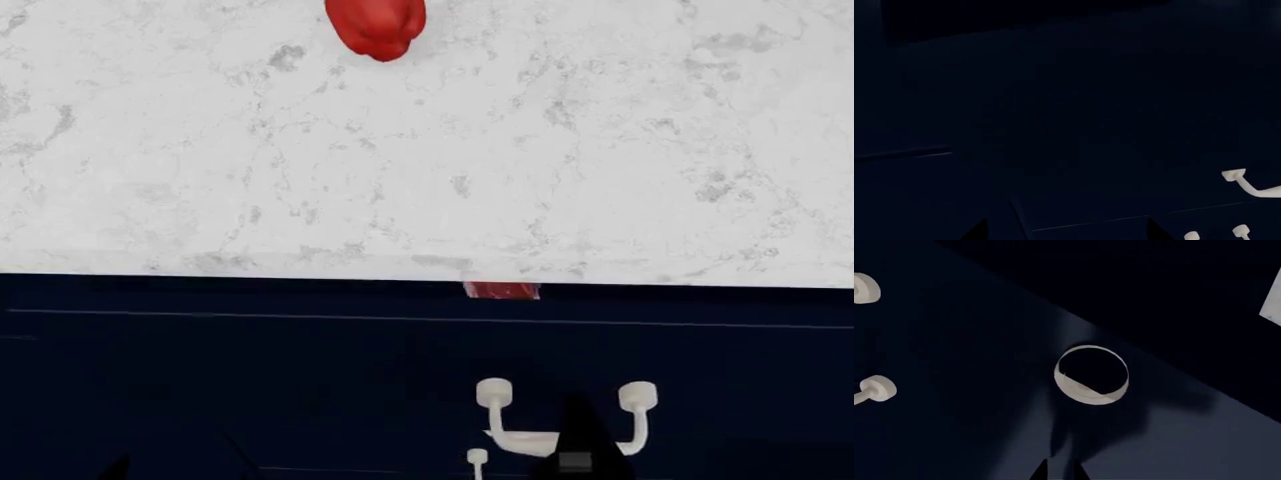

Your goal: Open the right drawer.

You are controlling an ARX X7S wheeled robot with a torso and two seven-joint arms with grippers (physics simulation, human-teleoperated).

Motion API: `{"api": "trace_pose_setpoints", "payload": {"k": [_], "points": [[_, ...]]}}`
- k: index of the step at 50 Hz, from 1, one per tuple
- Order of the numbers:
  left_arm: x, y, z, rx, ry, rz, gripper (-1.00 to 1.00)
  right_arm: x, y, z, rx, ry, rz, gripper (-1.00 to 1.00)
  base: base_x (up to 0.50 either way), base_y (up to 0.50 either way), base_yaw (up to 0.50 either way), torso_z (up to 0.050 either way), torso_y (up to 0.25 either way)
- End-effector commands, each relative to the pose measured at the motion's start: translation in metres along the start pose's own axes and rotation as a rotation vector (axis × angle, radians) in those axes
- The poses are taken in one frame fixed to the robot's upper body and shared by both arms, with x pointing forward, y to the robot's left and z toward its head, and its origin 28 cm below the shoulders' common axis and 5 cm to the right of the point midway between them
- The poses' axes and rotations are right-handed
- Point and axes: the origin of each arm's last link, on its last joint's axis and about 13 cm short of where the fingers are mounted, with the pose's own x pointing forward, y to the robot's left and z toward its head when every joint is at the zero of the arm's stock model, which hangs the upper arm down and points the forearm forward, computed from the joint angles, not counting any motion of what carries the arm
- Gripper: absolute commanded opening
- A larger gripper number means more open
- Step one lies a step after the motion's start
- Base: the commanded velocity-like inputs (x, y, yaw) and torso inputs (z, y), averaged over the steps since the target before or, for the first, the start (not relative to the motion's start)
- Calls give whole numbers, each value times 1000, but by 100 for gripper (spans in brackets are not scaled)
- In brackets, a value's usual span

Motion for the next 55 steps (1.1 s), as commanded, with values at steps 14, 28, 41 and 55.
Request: {"api": "trace_pose_setpoints", "payload": {"k": [14,28,41,55], "points": [[0,0,0,0,-2,1,100,-19,-3,9,-36,-43,-77,-100,-1,2,2,0,0],[-1,0,1,1,-1,1,100,-19,-5,8,-22,-39,-76,-100,-94,1,1,0,1],[0,0,0,1,2,2,100,-18,-5,8,-25,-40,-78,-100,-246,0,0,0,1],[1,0,-2,1,0,1,100,-18,-3,9,-31,-39,-80,-100,-237,0,0,1,0]]}}
